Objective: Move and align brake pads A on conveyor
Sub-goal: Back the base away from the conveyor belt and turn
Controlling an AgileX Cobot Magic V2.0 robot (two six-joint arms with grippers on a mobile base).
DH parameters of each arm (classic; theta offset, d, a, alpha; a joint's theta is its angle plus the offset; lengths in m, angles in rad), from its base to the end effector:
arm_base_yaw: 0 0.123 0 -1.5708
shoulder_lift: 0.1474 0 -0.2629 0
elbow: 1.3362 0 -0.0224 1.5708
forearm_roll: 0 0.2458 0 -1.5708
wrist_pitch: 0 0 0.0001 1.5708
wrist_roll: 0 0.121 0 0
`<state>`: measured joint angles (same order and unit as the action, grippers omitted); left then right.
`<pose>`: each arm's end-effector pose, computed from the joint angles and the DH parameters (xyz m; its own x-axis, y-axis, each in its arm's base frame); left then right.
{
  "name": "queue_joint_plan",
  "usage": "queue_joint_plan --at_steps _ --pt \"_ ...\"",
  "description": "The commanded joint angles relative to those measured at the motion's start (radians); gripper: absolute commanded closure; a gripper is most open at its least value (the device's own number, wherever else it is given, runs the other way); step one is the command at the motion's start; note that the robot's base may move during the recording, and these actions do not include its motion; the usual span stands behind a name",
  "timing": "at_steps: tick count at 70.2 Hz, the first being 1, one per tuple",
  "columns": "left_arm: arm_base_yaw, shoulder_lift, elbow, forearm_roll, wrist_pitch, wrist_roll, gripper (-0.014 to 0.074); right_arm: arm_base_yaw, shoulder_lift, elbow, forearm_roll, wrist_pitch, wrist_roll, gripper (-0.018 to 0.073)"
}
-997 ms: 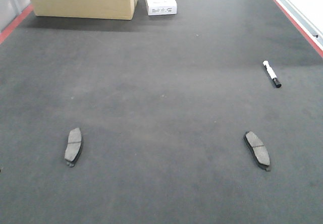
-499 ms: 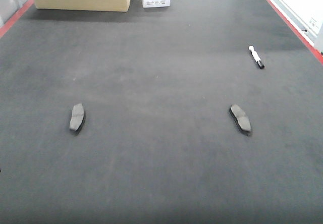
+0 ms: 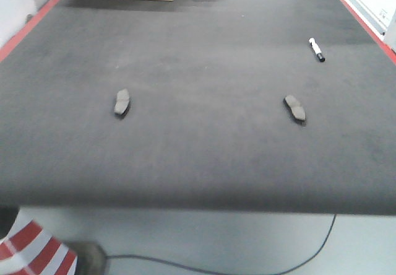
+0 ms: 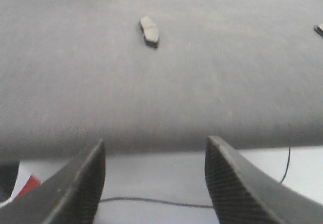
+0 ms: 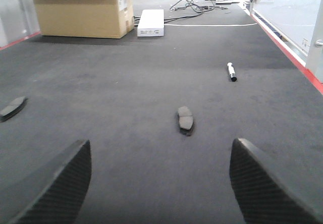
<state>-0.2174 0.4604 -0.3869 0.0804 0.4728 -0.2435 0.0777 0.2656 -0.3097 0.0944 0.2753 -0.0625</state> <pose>0.1358 -0.0255 0.2454 -0.4566 -0.0742 -0.8866 0.1070 0.9847 -0.1375 0.1191 0.0124 0.2656 -0.1448 0.0172 -0.9893 -0.0988 0.9946 0.0317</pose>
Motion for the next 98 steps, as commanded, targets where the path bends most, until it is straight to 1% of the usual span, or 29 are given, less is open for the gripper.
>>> queue_joint_plan --at_steps 1,98 --pt "-0.003 0.003 -0.029 0.003 -0.066 -0.005 0.0190 -0.004 0.011 -0.028 -0.001 -0.078 -0.004 0.0023" --pt "-0.003 0.003 -0.029 0.003 -0.063 -0.005 0.0190 -0.004 0.011 -0.028 -0.001 -0.078 -0.004 0.0023"
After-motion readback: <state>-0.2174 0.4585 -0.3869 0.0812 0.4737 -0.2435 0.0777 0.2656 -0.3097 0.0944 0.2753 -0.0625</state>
